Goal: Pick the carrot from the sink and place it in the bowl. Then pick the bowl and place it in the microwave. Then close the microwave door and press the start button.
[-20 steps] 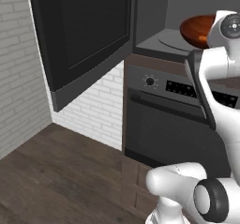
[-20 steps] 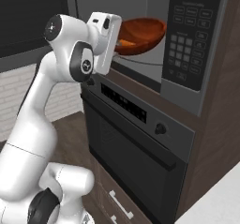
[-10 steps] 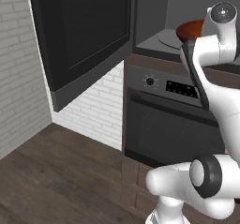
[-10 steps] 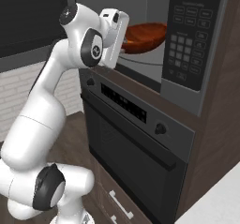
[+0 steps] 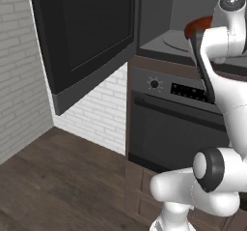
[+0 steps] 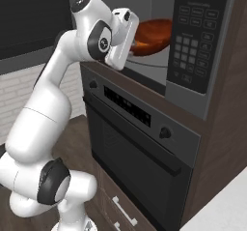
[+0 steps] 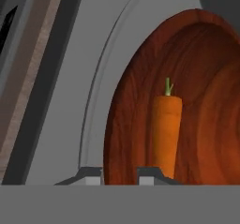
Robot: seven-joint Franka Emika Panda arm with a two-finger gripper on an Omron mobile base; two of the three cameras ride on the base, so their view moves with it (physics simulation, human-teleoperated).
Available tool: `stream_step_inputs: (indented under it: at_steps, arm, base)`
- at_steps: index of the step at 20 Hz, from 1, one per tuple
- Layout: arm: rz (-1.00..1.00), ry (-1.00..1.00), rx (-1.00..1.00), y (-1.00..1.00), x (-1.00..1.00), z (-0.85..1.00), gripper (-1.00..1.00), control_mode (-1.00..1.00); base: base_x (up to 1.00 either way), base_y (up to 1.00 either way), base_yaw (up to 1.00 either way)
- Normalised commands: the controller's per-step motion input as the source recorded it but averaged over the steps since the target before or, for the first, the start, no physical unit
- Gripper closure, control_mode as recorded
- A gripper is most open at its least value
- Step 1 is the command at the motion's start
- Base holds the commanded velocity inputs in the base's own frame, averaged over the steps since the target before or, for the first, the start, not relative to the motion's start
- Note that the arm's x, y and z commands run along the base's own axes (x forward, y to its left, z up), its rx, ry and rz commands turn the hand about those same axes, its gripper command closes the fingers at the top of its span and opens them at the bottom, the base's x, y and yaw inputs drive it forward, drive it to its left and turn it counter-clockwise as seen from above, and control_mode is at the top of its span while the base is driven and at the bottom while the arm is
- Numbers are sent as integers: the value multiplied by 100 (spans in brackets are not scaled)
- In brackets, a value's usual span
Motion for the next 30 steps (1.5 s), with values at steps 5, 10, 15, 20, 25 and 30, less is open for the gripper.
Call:
stream_step_inputs:
  at_steps: [5, 10, 15, 20, 25, 30]
  arm:
    - [0, -8, 0, 0, 5, -15, -100, -100]
    - [0, -18, 0, 0, 5, 0, -100, -100]
    - [3, -55, -3, 6, -8, 0, -100, -100]
    - [1, -36, -8, 33, -53, 11, -100, -100]
    - [0, 0, -12, 58, -99, 56, -100, -100]
    - [0, -1, -10, 44, -100, 66, -100, -100]
  base:
    - [0, 0, 0]
    - [0, 0, 0]
    - [0, 0, 0]
    - [0, 0, 0]
    - [0, 0, 0]
    - [0, 0, 0]
